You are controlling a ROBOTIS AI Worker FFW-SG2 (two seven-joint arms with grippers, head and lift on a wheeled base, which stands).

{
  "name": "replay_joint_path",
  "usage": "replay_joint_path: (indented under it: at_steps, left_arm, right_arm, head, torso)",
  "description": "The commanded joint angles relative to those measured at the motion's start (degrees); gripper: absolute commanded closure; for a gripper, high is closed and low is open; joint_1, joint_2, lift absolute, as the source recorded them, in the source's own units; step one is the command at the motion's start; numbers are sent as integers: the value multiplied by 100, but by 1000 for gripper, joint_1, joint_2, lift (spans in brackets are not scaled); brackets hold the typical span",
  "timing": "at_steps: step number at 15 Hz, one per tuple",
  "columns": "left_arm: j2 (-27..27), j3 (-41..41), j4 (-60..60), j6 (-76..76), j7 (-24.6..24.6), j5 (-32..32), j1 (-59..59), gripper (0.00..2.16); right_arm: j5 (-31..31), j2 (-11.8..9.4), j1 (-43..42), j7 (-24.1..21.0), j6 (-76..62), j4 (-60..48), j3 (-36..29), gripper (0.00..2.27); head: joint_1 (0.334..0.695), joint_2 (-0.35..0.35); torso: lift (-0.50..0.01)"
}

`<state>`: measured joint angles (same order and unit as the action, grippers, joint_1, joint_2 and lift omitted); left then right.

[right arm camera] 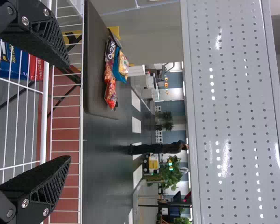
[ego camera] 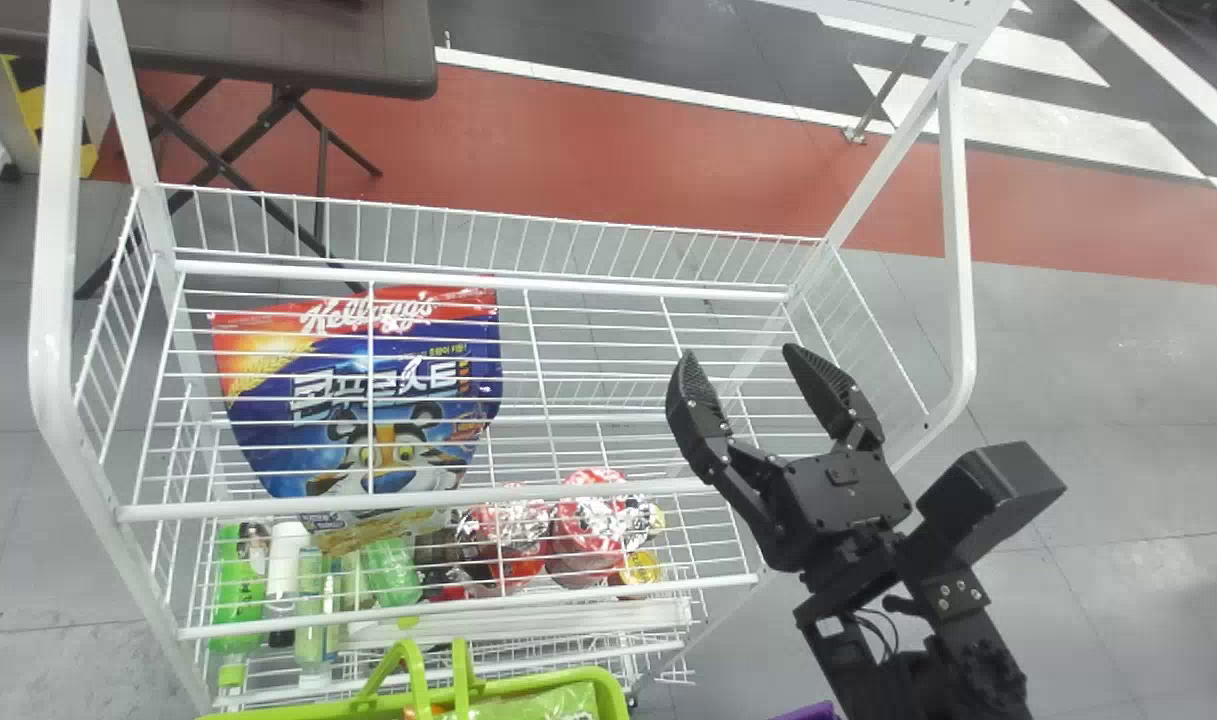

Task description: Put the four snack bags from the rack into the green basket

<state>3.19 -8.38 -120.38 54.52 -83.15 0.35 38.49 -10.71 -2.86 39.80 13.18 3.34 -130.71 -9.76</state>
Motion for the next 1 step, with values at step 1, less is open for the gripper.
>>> replay_joint_path:
  at_steps: [1]
  left_arm:
    - [-3, -23, -3, -6, 0, 0, 1, 2020]
  right_arm:
    - [-45, -22, 89, 0, -92, 19, 1, 130]
  head:
    - [695, -350]
  torso:
    - [-6]
